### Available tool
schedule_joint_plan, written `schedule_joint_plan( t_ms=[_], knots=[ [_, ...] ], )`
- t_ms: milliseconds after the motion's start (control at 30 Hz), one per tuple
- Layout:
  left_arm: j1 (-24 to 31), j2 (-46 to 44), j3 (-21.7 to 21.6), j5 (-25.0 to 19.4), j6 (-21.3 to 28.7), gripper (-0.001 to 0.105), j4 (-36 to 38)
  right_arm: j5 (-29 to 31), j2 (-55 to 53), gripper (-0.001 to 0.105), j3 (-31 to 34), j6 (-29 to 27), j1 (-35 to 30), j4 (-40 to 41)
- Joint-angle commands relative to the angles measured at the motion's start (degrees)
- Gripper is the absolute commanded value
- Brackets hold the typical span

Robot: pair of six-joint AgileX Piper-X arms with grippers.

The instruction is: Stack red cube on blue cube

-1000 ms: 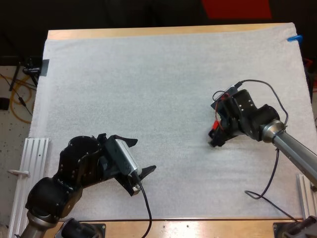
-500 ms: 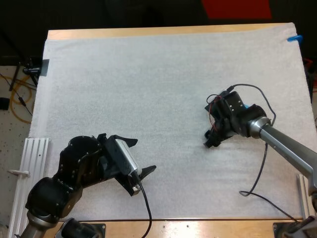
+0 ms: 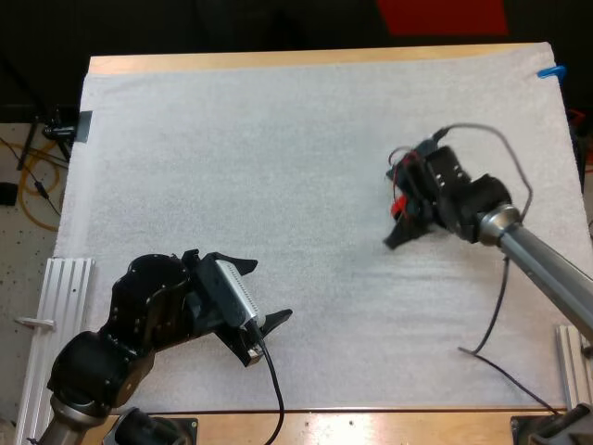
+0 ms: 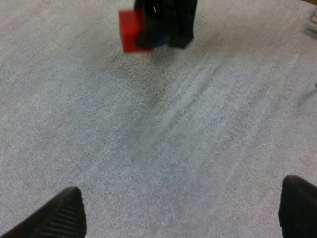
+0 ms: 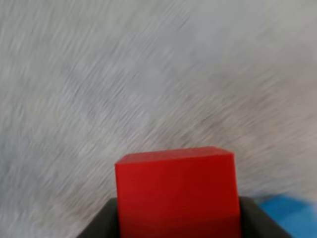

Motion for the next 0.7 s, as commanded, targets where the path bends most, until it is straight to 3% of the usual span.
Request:
schedule_joint_plan(
  t_ms=[0, 200, 400, 667],
  knots=[
    [-0.2, 0.2, -0.3, 0.4, -0.7, 0.076, -0.6, 1.4, -1.4, 0.011, -0.9, -0.7, -0.3, 0.6],
    [-0.2, 0.2, -0.3, 0.4, -0.7, 0.076, -0.2, 0.4, -2.2, 0.016, -1.0, 4.5, -5.1, 3.7],
    [-0.2, 0.2, -0.3, 0.4, -0.7, 0.076, -0.2, -2.6, -2.2, 0.016, -0.9, 5.8, -12.4, 4.0],
    [-0.2, 0.2, -0.3, 0.4, -0.7, 0.076, -0.2, -3.1, 0.7, 0.016, -0.9, 5.8, -14.3, 2.4]
  ],
)
